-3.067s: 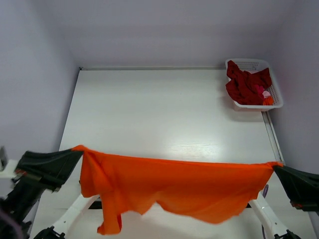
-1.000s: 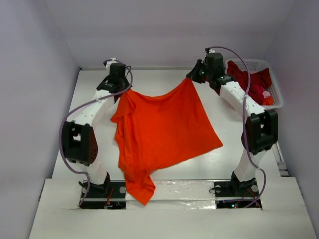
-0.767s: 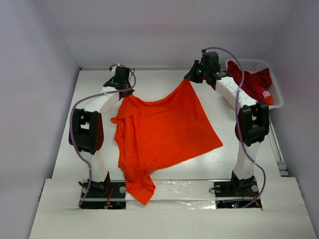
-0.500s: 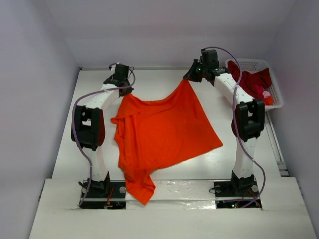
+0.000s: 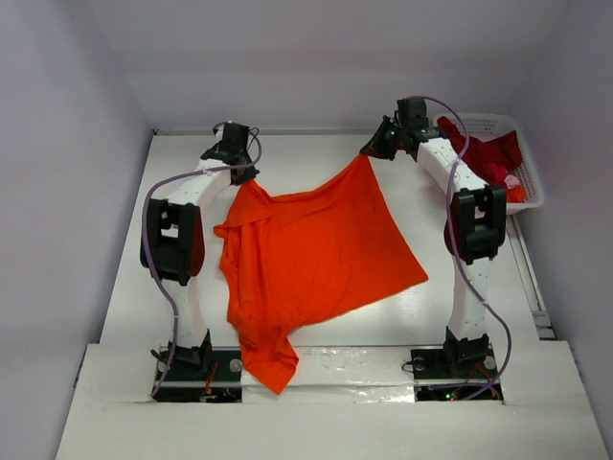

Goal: Fold and stack the t-shirts
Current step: Flatten out the tshirt, then grap the side of the flattened tshirt furthest away from the robot with both arms

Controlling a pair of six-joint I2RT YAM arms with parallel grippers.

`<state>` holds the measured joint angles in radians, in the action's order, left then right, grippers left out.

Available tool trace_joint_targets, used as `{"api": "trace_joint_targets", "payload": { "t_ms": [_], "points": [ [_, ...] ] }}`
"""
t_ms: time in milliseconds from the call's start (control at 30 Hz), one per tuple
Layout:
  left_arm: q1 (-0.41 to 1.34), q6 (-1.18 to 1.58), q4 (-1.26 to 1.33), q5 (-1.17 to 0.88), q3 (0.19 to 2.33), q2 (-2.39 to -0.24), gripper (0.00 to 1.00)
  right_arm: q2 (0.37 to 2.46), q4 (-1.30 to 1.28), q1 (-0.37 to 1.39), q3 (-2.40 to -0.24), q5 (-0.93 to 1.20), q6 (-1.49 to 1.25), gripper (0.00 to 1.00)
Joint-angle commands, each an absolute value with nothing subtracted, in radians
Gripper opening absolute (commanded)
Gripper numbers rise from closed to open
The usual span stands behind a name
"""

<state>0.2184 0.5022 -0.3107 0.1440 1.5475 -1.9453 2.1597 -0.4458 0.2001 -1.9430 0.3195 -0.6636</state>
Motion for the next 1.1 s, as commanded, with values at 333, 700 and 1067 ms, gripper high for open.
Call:
{"api": "trace_joint_targets", "payload": {
  "t_ms": [333,700,1067],
  "points": [
    [0.209,0.503,-0.331,0.081,1.615,-2.039,0.26,2.224,-0.499,0.179,-2.069,0.359,-0.632,0.00],
    [0.209,0.499,-0.354,0.020,1.569,-1.910,0.88,2.223,-0.505,0.179,-2.042,0.359,-0.600,0.00],
    [0.313,0.506,-0.446,-0.132,1.595,-1.939,0.57,2.203,-0.499,0.179,-2.034,0.356,-0.594,0.00]
  ]
}}
